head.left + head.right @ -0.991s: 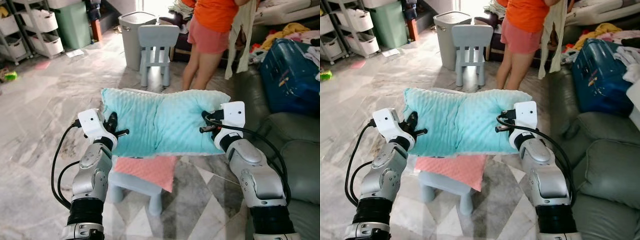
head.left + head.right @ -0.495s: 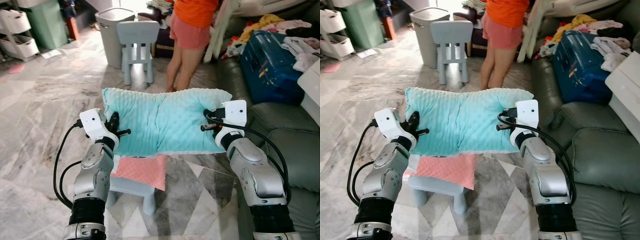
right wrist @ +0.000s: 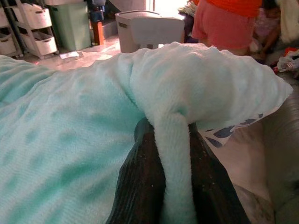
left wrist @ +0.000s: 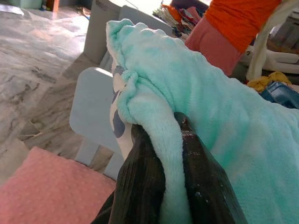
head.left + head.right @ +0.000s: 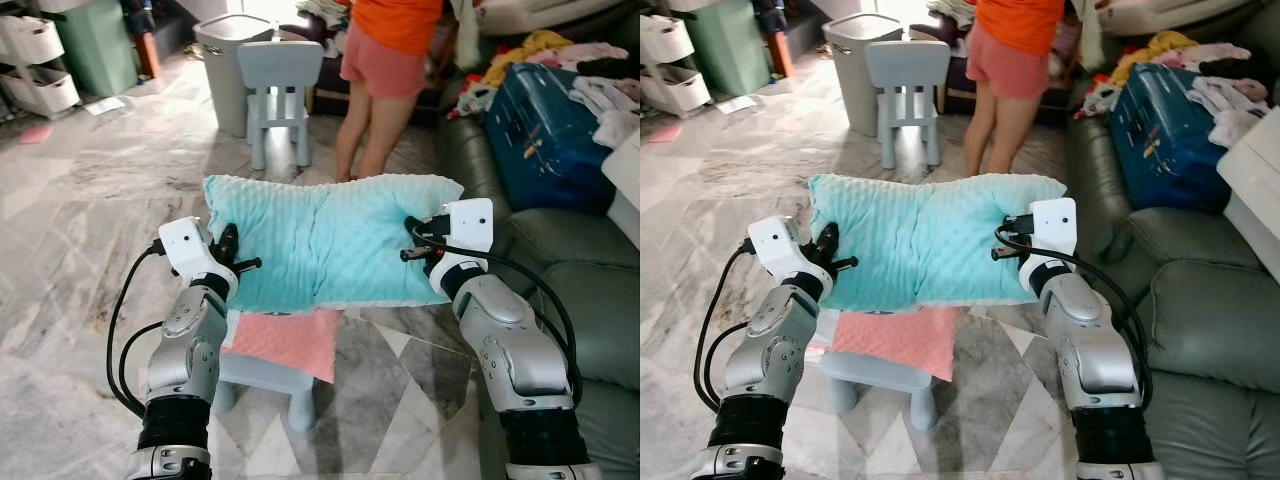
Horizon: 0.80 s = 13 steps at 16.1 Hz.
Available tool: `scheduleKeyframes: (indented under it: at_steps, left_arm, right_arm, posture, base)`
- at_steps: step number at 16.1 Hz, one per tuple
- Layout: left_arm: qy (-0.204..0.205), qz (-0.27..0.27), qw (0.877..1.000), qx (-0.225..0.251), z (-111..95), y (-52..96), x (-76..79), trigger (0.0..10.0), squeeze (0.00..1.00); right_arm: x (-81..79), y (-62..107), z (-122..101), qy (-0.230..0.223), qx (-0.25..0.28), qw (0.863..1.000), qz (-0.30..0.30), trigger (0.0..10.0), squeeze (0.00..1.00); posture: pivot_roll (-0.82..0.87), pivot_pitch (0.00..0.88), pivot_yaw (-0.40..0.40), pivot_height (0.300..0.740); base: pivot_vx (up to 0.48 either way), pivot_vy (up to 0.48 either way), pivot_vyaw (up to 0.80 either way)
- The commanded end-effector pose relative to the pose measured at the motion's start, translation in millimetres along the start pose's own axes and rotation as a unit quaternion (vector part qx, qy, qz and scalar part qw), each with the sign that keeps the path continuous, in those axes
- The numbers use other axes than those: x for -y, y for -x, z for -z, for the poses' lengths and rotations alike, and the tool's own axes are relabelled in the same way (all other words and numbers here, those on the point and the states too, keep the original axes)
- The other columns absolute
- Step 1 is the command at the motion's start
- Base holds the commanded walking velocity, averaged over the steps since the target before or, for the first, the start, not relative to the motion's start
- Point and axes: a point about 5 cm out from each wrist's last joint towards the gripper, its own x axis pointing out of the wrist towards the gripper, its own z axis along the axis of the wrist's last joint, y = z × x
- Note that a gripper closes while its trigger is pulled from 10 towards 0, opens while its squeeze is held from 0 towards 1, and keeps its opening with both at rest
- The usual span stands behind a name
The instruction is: Move the pillow to the sofa
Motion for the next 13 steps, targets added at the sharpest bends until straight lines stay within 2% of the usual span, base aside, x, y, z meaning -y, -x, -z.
scheduleKeyframes:
  at_steps: [1,7,11,12,13]
  left_arm:
    - [0.001,0.008,1.0,0.005,-3,-1.3,5.4,10.0,0.0]
    - [0.0,0.008,1.0,0.004,-4,-1.3,4.7,10.0,0.0]
    - [-0.001,0.008,1.0,0.004,-4,-1.5,5.0,10.0,0.0]
    - [-0.001,0.008,1.0,0.004,-4,-1.7,4.9,10.0,0.0]
    - [-0.001,0.008,1.0,0.004,-4,-1.9,4.9,10.0,0.0]
  right_arm:
    - [1.8,0.3,-9,0.004,0.023,1.0,-0.003,10.0,0.0]
    - [7.7,0.1,-5,-0.001,0.01,1.0,0.015,10.0,0.0]
    - [11.1,0.2,-7,0.004,0.027,0.999,0.036,10.0,0.0]
    - [10.4,0.2,-7,-0.033,0.033,0.999,0.023,10.0,0.0]
    - [13.3,0.1,-7,-0.033,0.028,0.998,0.038,10.0,0.0]
  posture:
    - [-0.2,0.0,-0.053,0.74]
    - [-0.2,0.0,-0.05,0.74]
    - [-0.2,0.0,-0.048,0.74]
    - [-0.2,0.0,-0.048,0.74]
    - [-0.2,0.0,-0.048,0.74]
  base:
    - [-0.259,0.0,0.0]
    - [-0.263,0.0,0.0]
    - [-0.277,0.0,0.0]
    - [-0.281,0.0,0.0]
    - [-0.281,0.0,0.0]
